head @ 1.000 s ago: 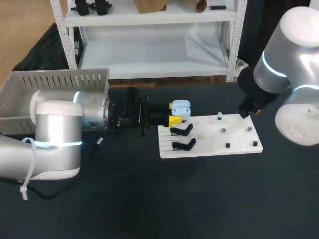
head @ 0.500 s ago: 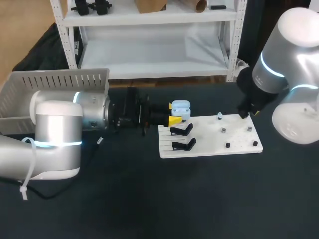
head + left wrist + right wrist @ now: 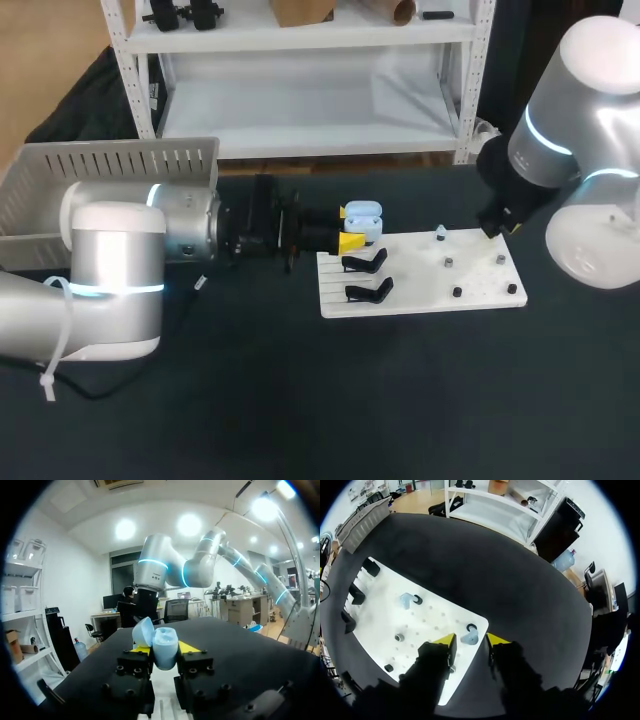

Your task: Pick up each earbud case from the left stands, insert the matching earbuds, close the lid, and place the case in the box.

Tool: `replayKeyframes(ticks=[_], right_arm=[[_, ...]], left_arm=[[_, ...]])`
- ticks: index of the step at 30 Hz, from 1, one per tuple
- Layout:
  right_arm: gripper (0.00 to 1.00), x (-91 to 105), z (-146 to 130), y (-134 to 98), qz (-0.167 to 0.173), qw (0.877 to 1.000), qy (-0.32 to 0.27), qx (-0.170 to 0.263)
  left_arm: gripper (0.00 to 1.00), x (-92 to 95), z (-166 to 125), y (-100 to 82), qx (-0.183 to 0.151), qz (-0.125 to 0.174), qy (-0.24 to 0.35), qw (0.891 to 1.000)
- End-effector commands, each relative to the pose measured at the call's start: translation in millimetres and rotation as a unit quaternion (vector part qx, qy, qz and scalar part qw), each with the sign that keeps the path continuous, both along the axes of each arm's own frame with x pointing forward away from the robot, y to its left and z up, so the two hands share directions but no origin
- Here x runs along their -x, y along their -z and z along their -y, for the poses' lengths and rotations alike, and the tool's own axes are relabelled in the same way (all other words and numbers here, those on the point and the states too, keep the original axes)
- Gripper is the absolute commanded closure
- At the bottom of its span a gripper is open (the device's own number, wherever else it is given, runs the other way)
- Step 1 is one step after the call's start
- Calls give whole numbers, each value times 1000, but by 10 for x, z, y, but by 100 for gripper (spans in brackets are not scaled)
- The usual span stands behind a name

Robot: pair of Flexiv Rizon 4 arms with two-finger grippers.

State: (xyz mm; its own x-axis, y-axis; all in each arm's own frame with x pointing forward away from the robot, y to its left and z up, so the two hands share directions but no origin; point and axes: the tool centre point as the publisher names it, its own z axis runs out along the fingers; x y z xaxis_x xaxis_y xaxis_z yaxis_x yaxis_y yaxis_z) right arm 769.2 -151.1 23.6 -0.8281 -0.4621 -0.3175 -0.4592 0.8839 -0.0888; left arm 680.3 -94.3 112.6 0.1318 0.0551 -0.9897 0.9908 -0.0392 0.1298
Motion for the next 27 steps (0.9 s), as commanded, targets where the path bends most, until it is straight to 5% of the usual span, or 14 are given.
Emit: replayKeyframes(ticks=[1,6,14,27], right_arm=[[65,-4,-5,7,-1,1000,0,1],[68,-11,-9,21,-1,1000,0,0],[100,-4,-19,12,0,1000,-3,2],[100,194,-20,-344,25,1000,-10,14]], left_arm=[[100,1,2,4,1,1,-1,1000],[100,1,2,4,1,1,-1,1000],[100,1,2,4,1,1,-1,1000],[100,1,2,4,1,1,-1,1000]])
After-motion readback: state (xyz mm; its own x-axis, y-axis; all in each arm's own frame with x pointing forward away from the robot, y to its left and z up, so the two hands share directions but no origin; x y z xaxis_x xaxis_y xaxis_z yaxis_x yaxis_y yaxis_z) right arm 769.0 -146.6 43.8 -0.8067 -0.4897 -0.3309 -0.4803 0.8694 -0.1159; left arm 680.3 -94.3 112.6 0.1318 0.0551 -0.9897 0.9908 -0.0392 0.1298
